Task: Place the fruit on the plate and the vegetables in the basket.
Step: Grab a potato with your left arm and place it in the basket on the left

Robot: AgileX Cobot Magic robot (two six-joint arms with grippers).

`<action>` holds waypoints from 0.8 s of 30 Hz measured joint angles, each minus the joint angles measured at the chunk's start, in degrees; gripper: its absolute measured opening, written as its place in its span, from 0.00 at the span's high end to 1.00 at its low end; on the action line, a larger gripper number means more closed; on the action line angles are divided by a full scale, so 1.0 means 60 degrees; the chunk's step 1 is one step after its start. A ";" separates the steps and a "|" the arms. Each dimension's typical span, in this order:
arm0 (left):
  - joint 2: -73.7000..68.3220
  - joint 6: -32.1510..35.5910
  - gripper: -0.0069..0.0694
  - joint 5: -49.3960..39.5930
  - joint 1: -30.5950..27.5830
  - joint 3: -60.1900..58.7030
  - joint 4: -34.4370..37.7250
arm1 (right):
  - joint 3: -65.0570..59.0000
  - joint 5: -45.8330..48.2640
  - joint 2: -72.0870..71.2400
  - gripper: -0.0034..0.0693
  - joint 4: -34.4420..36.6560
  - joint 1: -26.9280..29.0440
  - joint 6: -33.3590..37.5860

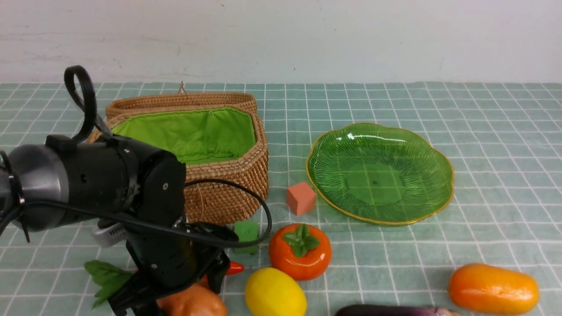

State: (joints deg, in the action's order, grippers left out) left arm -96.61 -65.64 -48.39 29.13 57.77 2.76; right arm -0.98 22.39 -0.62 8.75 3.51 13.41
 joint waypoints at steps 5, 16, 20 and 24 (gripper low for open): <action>0.0000 0.0741 0.16 -0.0023 -0.0008 0.0000 0.0074 | 0.0000 0.0000 0.0000 0.62 0.0000 0.0000 0.0000; 0.0338 0.2850 0.17 -0.1044 -0.0042 -0.0131 0.0481 | 0.0000 0.0000 0.0000 0.62 0.0000 0.0000 0.0000; 0.0505 0.2953 0.17 -0.1052 -0.0042 -0.0131 0.0481 | 0.0000 0.0000 0.0000 0.62 0.0000 0.0000 0.0000; 0.0648 0.2980 0.17 -0.1052 -0.0042 -0.0131 0.0481 | 0.0000 0.0000 0.0000 0.62 0.0000 0.0000 0.0000</action>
State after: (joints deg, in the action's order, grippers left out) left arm -92.72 -47.76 -54.70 28.88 56.99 5.64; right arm -0.98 22.39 -0.62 8.75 3.51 13.41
